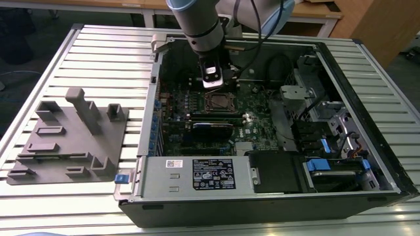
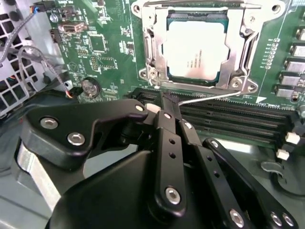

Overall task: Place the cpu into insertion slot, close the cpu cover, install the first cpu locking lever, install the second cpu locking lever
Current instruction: 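Install the first cpu locking lever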

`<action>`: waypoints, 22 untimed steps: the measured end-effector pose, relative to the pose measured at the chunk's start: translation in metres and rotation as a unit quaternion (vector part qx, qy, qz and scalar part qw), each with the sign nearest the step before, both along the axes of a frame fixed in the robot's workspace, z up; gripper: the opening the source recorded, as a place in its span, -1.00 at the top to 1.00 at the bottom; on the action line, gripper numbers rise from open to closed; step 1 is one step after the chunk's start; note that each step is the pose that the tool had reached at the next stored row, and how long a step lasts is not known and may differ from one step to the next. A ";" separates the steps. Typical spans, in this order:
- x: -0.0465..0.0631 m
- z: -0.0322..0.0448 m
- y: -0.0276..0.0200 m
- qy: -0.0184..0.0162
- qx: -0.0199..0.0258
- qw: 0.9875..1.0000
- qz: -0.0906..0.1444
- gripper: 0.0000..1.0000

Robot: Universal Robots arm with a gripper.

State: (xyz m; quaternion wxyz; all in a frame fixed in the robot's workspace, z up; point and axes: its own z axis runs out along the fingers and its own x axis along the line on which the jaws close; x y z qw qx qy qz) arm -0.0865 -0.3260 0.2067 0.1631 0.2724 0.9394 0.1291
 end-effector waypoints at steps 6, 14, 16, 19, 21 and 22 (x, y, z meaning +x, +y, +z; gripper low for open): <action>0.000 0.0003 0.0000 0.013 0.000 1.000 0.000 0.79; 0.000 -0.0002 0.0001 0.027 0.000 1.000 0.000 0.79; 0.000 -0.0003 0.0017 0.027 0.000 1.000 0.000 0.79; 0.000 -0.0005 0.0049 0.027 0.000 1.000 0.000 0.79; 0.000 -0.0007 0.0060 0.027 0.000 1.000 0.000 0.79; 0.000 -0.0009 0.0066 0.027 0.000 1.000 0.000 0.79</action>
